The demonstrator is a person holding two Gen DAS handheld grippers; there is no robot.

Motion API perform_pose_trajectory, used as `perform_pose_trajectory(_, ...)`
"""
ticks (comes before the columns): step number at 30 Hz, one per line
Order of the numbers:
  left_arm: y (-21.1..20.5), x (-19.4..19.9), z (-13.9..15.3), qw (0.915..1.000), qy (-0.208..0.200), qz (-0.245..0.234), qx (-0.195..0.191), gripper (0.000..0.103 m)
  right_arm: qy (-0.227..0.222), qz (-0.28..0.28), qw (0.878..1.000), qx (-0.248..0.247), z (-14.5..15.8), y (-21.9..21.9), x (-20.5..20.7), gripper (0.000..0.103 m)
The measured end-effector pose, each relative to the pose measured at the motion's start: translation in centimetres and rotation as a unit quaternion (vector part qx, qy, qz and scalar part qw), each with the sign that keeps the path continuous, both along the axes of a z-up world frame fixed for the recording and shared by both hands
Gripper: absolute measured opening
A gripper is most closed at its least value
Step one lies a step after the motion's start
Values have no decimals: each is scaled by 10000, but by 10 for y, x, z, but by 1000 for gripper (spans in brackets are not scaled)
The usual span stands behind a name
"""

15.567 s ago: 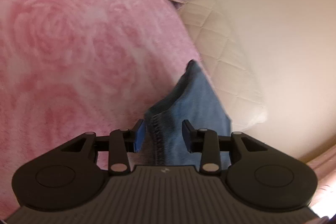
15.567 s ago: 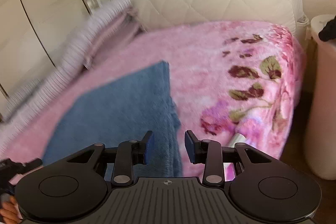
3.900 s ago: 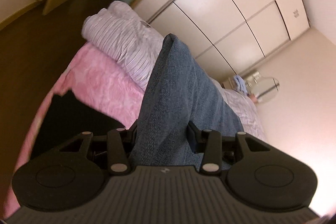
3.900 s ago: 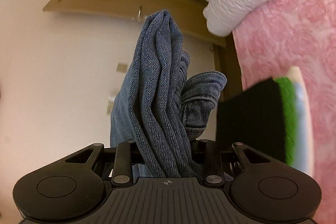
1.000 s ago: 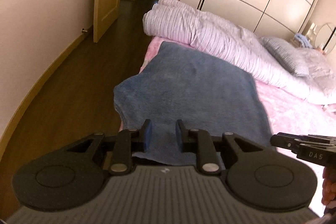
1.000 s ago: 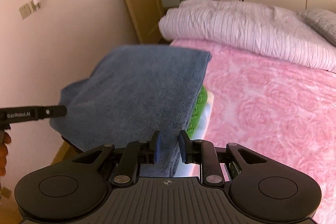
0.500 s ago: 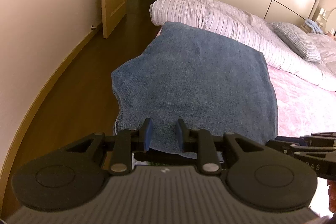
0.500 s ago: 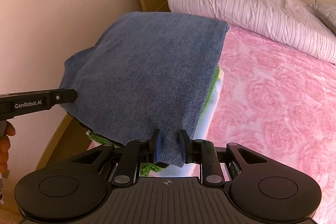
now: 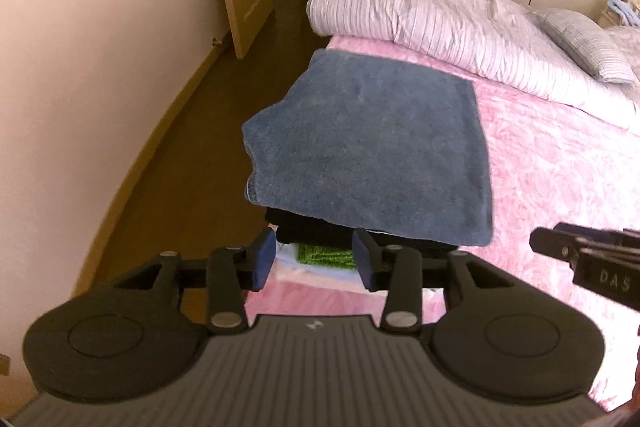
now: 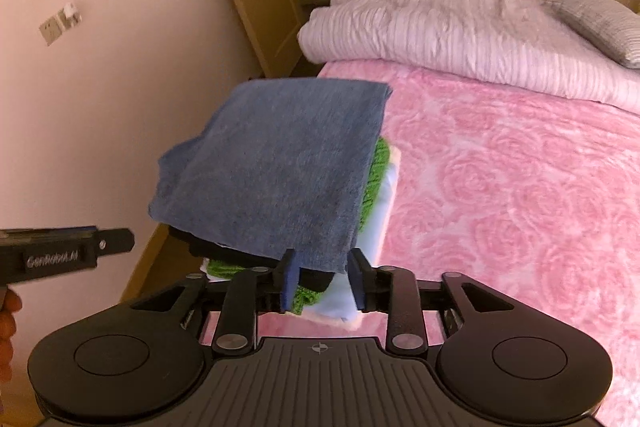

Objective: Fold clothes
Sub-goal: 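Open both grippers and pull them back from the stack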

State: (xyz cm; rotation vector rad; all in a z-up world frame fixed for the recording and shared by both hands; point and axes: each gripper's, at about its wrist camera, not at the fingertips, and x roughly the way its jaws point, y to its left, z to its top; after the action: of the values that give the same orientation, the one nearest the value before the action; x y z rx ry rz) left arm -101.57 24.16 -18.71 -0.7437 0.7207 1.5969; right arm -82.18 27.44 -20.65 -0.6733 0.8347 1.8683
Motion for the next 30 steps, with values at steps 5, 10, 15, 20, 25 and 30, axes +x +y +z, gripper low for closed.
perform_pose_trajectory(5,-24,13,23,9978,180,440,458,53,-95,53,9998,186,17,-12,8,41)
perform_pose_trajectory(10,-44,28,40,9946,-68,761,701,53,-58,332,9982,505,30,-22,21,42)
perform_pose_trajectory(15,-52,59,47,9943,13,899,567,50,36,549,9969,562,38,-23,48,43)
perform_pose_trajectory(20,-63,95,45,9910,73,1251,462,50,60,822,9960,353,40,-18,80,43)
perform_pose_trajectory(25,-74,124,35,9856,-126,1659,301,50,-105,1131,9933,194,38,-13,110,43)
perform_pose_trajectory(30,-88,157,22,9792,-196,2009,190,50,-340,1465,9886,113,29,-11,136,43)
